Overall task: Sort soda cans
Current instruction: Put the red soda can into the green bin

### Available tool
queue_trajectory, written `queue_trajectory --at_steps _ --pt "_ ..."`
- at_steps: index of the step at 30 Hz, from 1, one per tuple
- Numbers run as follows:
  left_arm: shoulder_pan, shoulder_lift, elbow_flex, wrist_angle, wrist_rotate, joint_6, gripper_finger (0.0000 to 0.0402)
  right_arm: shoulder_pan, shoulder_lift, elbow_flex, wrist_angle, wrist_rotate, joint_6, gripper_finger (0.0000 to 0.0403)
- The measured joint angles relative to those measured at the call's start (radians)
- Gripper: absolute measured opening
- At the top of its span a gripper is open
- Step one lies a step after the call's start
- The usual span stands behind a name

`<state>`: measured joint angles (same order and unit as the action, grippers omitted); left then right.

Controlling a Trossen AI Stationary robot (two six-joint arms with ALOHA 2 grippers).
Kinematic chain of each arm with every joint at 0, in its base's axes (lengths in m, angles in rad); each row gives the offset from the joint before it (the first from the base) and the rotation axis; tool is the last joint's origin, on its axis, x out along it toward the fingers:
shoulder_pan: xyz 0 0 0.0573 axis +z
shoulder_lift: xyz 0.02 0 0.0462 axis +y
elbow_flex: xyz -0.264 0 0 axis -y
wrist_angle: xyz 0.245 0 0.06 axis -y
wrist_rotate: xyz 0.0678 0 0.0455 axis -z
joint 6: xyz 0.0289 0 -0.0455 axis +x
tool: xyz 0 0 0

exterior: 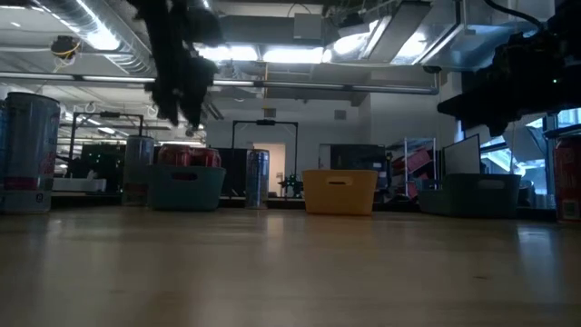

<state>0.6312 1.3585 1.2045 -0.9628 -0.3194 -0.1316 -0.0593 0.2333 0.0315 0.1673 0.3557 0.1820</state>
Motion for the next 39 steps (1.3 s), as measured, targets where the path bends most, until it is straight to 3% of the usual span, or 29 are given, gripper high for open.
queue_trajectory --at_steps 6,11,16,21,25,33,39 --pt "-0.095 -0.153 0.017 0.033 -0.002 -0.045 0.0379 0.000 0.000 0.000 0.028 0.001 -0.004 0.0010" --pt "-0.236 -0.257 -0.004 0.041 -0.001 -0.137 0.0379 0.000 0.000 0.028 0.062 -0.041 -0.020 0.0010" --pt "-0.386 -0.310 -0.063 0.102 -0.008 -0.180 0.0379 0.000 0.002 0.165 0.002 -0.079 -0.105 0.0010" --pt "-0.471 -0.316 -0.132 0.165 -0.025 -0.183 0.0379 0.000 0.056 0.382 -0.252 -0.034 -0.168 0.0019" --pt "-0.496 -0.314 -0.180 0.202 -0.026 -0.188 0.0379 0.000 0.168 0.580 -0.533 0.049 -0.162 0.0072" --pt "-0.517 -0.314 -0.223 0.275 -0.030 -0.171 0.0379 0.000 0.485 0.974 -1.224 0.188 0.048 0.0243" --pt "-0.516 -0.314 -0.233 0.302 -0.030 -0.167 0.0379 0.000 0.664 1.094 -1.595 0.157 0.207 0.0337"
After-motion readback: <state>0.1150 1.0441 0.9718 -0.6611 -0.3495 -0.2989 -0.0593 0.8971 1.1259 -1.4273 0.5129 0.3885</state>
